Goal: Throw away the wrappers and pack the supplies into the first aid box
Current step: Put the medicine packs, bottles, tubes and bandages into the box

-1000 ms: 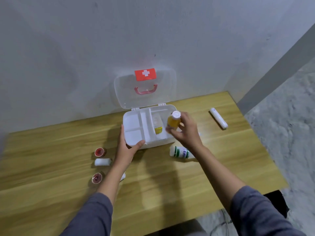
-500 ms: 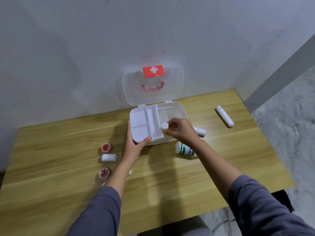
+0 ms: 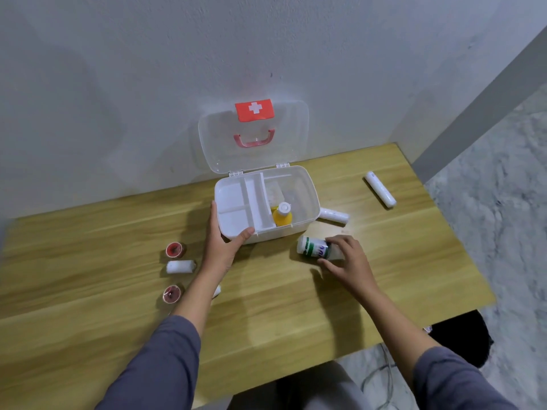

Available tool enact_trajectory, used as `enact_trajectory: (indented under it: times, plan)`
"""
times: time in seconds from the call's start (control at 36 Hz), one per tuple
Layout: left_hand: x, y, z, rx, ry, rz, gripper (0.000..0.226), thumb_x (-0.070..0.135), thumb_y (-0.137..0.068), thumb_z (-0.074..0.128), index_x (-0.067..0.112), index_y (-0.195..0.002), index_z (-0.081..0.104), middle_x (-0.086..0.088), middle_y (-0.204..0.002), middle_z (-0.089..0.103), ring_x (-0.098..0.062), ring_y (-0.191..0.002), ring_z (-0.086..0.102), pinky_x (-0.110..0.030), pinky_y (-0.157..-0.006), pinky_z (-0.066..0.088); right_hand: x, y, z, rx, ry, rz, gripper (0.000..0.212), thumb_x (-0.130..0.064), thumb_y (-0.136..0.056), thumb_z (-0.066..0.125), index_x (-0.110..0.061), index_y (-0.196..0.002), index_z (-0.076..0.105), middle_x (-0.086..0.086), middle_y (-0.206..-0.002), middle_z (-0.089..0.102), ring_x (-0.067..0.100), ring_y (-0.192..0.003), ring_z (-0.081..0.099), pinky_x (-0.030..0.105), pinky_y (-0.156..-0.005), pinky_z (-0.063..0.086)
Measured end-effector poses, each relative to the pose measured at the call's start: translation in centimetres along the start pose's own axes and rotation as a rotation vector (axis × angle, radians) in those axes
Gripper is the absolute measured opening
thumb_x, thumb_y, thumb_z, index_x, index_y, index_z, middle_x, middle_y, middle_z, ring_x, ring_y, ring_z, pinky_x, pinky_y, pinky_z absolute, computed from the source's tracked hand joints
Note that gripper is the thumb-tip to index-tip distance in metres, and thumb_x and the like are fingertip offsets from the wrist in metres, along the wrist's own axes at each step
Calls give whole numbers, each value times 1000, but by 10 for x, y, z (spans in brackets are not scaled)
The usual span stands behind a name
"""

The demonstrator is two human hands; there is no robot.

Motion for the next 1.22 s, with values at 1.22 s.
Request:
enact_trajectory:
  times: [1.22]
  plan:
    - [-1, -1, -2, -15, -33, -55, 105, 35, -68, 79, 30, -147, 10, 9, -156, 18, -8, -141, 19, -37, -116, 22, -132, -103, -53, -313, 482, -157, 25, -19, -77, 69, 2, -87, 61, 18, -83, 54, 31, -70, 47, 31, -54, 33]
Point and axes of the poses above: each hand's wrist, its own y-axis away from the middle knuckle, its own z-axis out of the palm, x = y × z, the point moved 4 cm from there along -y, towards the middle knuckle
